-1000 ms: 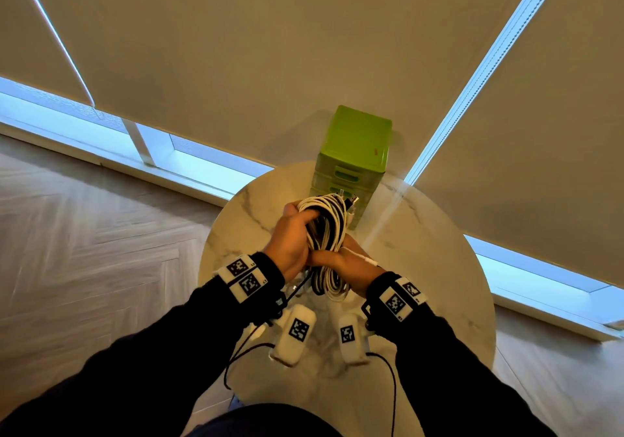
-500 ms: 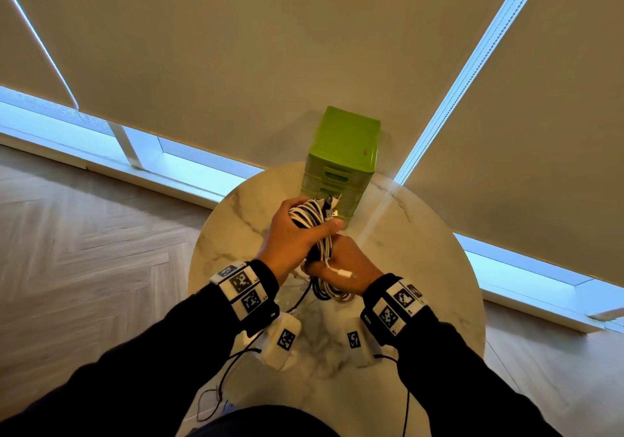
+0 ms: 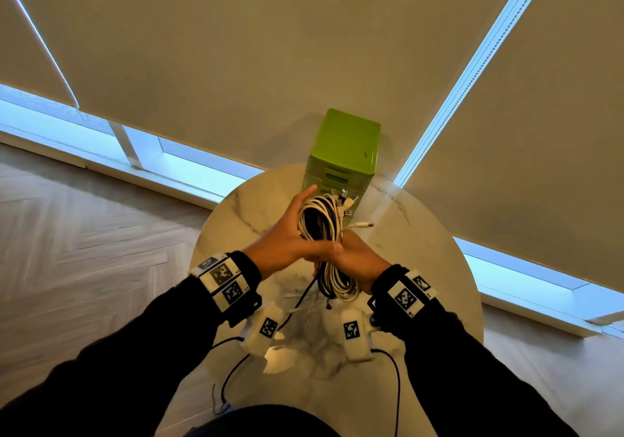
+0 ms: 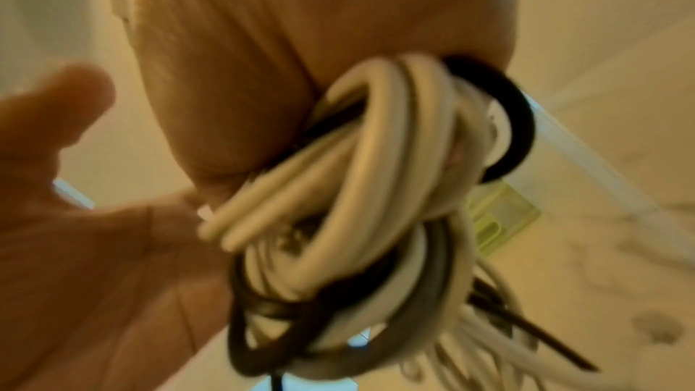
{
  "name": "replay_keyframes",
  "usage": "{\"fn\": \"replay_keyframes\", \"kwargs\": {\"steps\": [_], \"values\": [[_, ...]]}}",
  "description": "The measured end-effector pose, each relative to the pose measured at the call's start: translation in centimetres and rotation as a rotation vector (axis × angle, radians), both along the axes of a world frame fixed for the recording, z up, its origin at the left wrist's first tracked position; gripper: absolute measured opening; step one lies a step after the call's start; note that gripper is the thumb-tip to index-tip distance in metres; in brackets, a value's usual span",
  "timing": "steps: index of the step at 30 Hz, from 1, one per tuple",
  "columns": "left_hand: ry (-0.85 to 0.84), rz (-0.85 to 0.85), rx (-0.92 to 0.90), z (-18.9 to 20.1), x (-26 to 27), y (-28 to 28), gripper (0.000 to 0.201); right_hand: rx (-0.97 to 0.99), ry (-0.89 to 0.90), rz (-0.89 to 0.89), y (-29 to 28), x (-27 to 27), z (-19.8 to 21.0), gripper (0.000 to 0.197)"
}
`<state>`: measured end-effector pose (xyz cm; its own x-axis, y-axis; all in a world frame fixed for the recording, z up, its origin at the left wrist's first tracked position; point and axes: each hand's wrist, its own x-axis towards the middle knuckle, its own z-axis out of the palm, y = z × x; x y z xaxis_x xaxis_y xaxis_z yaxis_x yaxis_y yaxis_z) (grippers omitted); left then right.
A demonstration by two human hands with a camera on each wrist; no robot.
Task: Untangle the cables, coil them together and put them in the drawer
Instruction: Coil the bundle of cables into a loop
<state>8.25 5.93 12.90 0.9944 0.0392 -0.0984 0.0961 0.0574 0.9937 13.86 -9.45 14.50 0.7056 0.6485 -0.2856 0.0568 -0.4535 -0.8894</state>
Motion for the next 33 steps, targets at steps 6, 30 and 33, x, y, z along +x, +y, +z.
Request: {"fn": "replay_keyframes", "kwargs": {"steps": [6,30,33], "values": [[0.088,0.3,0.018,-0.2,0.4,0.0,0.107,-0.299,-0.274,0.146,0.5,-0.8,-1.3,0.023],[-0.053,-0.367,0.298,-2.8,-3.3,-1.1,0.064,0.517,0.539,-0.292,-0.7,0.0,1.0,0.016],[-0.209,-0.253,0.791,-3.9,-2.1,-0.3,0.034,0.609,0.653,-0.297,-0.6,-0.5,1.2,0.012]]}}
